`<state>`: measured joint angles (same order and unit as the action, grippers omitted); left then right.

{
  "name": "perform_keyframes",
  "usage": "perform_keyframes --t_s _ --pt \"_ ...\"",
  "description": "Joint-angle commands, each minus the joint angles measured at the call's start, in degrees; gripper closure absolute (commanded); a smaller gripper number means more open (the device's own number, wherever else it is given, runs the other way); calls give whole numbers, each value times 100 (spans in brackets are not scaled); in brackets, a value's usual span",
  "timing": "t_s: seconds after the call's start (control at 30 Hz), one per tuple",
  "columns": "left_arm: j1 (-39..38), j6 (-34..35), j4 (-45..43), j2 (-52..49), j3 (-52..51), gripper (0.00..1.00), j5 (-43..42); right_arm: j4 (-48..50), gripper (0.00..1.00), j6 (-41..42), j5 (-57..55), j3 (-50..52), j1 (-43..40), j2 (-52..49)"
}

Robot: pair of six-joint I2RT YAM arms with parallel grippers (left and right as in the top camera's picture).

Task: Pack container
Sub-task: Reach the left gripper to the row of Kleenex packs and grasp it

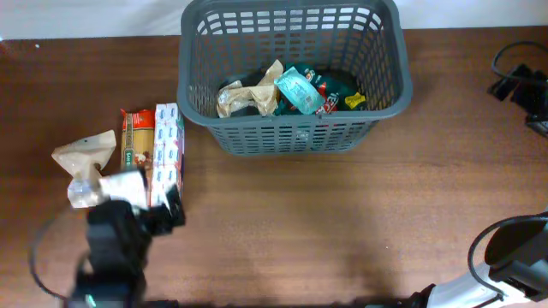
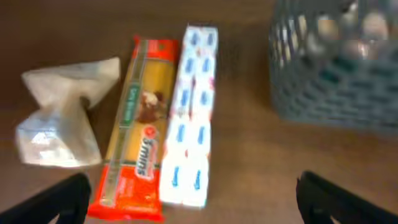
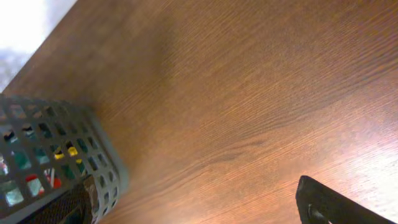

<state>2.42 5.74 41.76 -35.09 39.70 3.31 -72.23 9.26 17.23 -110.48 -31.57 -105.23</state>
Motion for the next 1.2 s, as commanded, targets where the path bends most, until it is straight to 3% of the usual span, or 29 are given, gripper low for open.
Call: perform_keyframes --t_s 0.0,0.13,0.27,0.37,0.6,1.0,1.03,1.07,1.1,1.13,1.17 --pt "275 -170 684 -1788 1864 1 -61 2 1 48 55 22 4 -31" --pt "313 -702 975 -3121 3279 1 -59 2 1 48 55 22 4 -31" --pt "313 -1023 999 -4085 3921 1 -184 2 1 48 55 22 4 -31" --pt "313 -1082 1088 -4774 3991 7 -334 2 1 48 55 22 4 -31" --pt "313 -1084 1316 -6452 3991 8 -761 2 1 48 55 22 4 -31" --pt "313 -1084 1255 -7700 3991 8 -765 2 1 48 55 22 4 -31" --pt "313 -1084 1255 -7764 3991 11 -761 2 1 48 55 22 4 -31" --pt "313 -1084 1250 -7809 3991 20 -758 2 1 48 55 22 4 -31" --pt "315 -1084 1235 -7829 3991 33 -752 2 1 48 55 22 4 -31" --pt "321 -1082 1217 -7838 3991 55 -739 2 1 48 55 22 4 -31" --pt "341 -1080 1185 -7838 3991 69 -737 2 1 48 55 22 4 -31"
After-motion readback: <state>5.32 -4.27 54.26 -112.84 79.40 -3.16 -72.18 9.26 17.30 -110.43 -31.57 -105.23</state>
